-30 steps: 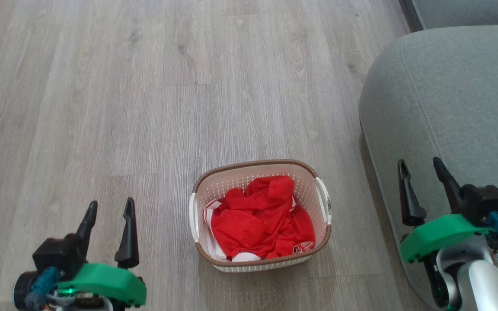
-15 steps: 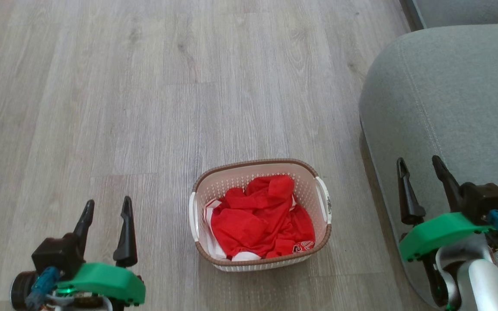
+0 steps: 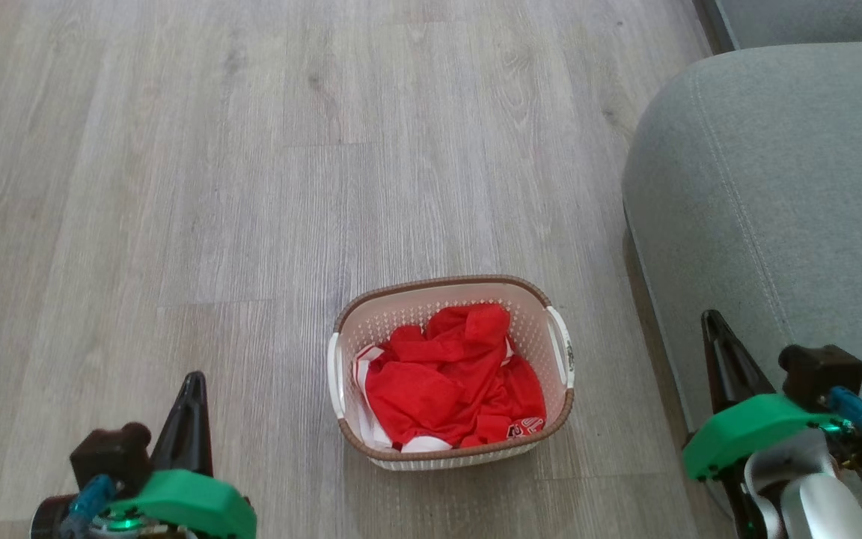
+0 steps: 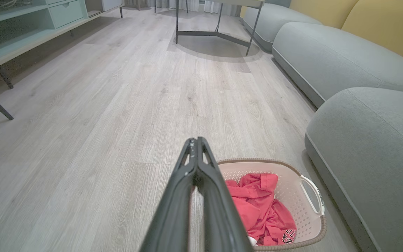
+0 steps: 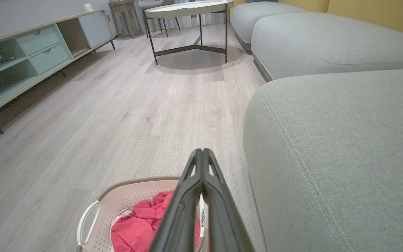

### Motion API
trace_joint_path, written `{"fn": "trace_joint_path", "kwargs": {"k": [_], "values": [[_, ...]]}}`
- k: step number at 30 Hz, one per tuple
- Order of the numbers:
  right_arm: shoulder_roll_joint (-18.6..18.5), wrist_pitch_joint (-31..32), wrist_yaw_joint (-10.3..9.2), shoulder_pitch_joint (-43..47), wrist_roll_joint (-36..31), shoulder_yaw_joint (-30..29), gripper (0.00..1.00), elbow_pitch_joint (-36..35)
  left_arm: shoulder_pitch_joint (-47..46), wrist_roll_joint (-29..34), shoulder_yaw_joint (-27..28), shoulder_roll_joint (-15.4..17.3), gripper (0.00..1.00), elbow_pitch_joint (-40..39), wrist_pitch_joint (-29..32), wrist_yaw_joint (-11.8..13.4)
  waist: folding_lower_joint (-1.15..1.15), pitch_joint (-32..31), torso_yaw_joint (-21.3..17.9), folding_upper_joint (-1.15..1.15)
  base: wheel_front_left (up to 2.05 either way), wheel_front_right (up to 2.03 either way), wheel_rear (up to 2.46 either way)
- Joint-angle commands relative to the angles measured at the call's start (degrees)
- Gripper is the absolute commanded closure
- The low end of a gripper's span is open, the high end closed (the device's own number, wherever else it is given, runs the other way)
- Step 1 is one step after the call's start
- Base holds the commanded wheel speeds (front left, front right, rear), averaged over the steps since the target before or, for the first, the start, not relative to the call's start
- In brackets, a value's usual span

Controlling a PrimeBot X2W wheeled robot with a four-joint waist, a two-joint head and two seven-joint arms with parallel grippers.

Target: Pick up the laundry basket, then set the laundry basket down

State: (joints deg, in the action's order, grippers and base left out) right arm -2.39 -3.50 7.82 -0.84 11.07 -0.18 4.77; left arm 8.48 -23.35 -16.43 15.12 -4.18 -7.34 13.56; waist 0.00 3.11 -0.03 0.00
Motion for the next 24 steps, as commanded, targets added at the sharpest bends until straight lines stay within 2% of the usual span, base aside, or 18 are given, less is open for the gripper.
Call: {"fn": "trace_joint_path", "kwargs": {"k": [1,24], "values": [[-0.4,0.1,-0.01,-1.7,1.7,-0.2,1.00,-1.9,-1.3,-1.3,0.7,0.2,1.00,-1.5,0.0,-0.4,0.00,0.0,0.0,0.00,0.00,0.00,0.00],[-1.2,1.3,-0.07,-2.5,18.4,-0.5,1.00,0.5,-4.2,-15.5,4.3,-1.5,1.00,3.0,2.1,-4.7,0.00,-0.6,0.0,0.00,0.00,0.00,0.00]]}}
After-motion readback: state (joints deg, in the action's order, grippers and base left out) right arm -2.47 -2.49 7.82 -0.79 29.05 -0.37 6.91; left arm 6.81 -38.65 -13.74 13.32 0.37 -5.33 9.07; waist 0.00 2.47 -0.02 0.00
